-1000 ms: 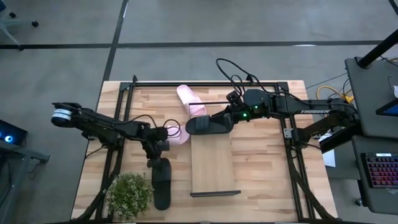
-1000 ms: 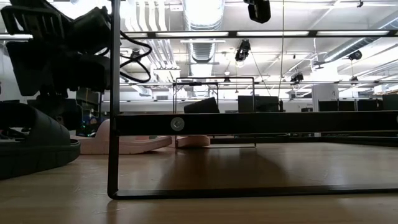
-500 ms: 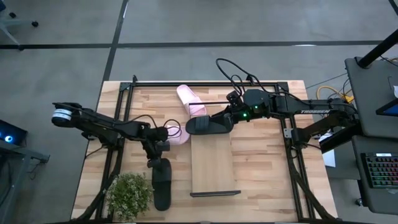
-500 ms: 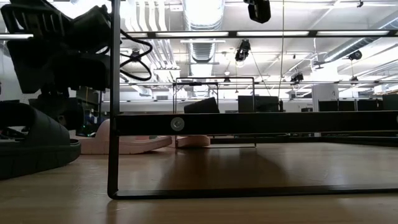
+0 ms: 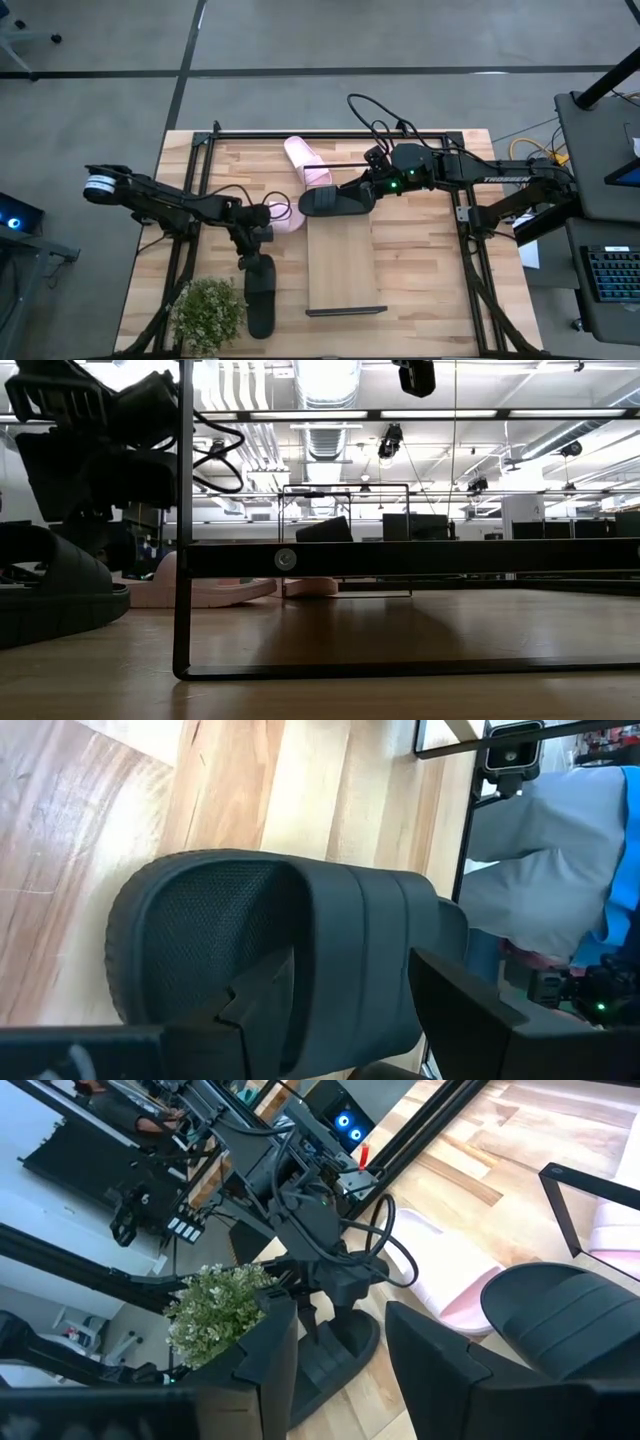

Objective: Pick and place slides into the shelf
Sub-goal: Put the black slide on the shelf

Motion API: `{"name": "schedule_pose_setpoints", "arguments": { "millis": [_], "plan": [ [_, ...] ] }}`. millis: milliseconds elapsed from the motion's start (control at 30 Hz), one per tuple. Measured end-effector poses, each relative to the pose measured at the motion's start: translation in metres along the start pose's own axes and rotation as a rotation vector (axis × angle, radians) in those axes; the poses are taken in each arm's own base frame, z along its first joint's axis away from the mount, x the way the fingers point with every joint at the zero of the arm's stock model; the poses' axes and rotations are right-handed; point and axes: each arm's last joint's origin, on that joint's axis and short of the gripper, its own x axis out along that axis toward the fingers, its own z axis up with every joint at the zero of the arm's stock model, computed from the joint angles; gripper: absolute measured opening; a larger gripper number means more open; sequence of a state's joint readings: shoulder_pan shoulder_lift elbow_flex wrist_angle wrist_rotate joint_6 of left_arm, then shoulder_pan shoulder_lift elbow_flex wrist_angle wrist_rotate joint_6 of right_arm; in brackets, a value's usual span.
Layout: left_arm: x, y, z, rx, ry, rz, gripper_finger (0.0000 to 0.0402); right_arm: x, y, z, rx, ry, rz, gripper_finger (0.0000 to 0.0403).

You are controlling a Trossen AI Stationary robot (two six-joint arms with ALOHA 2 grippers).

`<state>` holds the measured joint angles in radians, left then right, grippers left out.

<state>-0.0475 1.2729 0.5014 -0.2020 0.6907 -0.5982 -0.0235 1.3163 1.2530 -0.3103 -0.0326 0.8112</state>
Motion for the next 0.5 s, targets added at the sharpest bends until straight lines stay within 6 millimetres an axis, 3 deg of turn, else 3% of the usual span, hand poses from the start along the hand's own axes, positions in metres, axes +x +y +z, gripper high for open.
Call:
{"name": "schedule_pose_setpoints", "arguments": {
  "millis": [500],
  "plan": [
    [0.0076,-0.0012,-0.0004,-0.018,0.064,-0.059,0.0184,0.0,0.0,0.0,-0.002,0.0,0.0,0.0144]
  ]
}}
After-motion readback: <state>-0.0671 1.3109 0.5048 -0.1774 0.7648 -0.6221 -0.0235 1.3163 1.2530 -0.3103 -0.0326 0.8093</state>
